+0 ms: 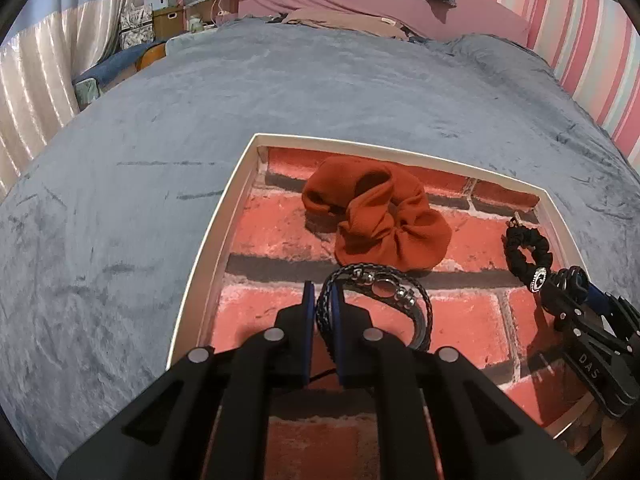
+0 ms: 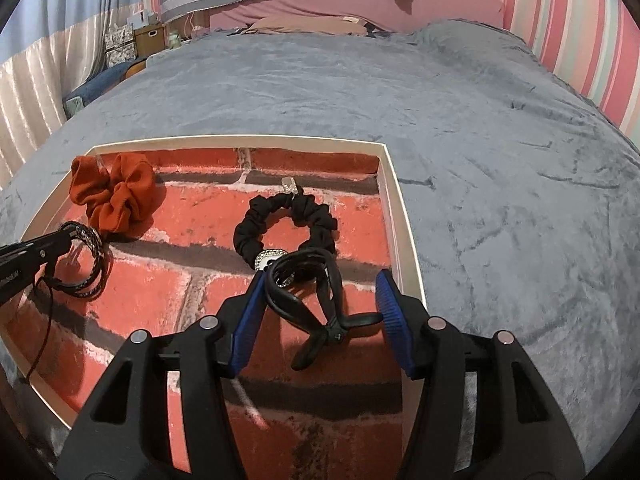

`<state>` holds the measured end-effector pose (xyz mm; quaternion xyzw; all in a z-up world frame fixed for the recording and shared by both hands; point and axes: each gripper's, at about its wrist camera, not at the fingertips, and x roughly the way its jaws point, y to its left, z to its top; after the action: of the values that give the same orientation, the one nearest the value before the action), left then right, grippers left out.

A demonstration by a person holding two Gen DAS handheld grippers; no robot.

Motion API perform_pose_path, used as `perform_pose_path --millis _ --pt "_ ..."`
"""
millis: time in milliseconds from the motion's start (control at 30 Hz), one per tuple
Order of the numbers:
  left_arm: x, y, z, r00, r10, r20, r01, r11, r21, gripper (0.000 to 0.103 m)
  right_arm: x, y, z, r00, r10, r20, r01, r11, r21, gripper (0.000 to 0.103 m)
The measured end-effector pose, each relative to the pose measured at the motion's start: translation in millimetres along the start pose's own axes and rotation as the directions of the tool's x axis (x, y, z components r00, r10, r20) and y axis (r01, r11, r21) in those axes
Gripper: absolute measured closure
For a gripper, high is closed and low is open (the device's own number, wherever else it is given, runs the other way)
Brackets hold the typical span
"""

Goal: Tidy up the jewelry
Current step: 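Carry the clip and bracelet into the tray and open both tools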

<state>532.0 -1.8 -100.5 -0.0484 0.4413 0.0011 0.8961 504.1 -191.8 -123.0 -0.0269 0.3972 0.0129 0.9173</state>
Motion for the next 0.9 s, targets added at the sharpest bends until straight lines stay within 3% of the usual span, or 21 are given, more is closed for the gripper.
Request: perform_pose_path --millis 267,467,500,533,600,700,833,900 --pt "1 2 -2 1.000 0.021 -0.019 -0.021 1.000 -0.002 0.094 -5 -2 -1 0.999 0.036 0.011 -0.036 0.999 0.005 0.039" --pt "-7 1 -3 1.000 0.009 -0.011 -0.009 1.000 -0.003 0.091 -19 -4 1 0.996 0.061 0.058 -0.061 0.998 0.004 0.027" --pt "-10 1 -3 1.000 0.007 -0.005 -0.007 1.000 -0.001 0.081 -22 -5 2 0.995 0.072 0.071 -0.072 0.997 0.007 0.026" --pt "-14 -1 -2 1.000 0.011 0.005 -0.011 1.000 0.004 0.064 -27 -6 2 0.993 0.082 0.086 -0.083 0.996 0.010 0.025" --pt "-24 -6 -3 0.998 0.036 0.043 -0.037 0.999 0.024 0.050 -39 -9 4 0.989 0.088 0.118 -0.090 0.996 0.018 0.022" --pt "-40 -15 -4 0.996 0.046 0.075 -0.050 0.998 0.050 0.049 -66 -11 4 0.979 0.085 0.183 -0.088 0.996 0.011 0.013" --pt "-65 -24 -11 0.995 0.018 0.093 -0.024 0.998 0.062 0.036 -112 -9 -8 0.963 0.066 0.260 -0.061 0.998 -0.025 0.004" --pt "-82 -27 -17 0.994 0.002 0.108 -0.009 0.998 0.068 0.035 -131 -7 -18 0.958 0.046 0.283 -0.035 0.998 -0.044 0.004"
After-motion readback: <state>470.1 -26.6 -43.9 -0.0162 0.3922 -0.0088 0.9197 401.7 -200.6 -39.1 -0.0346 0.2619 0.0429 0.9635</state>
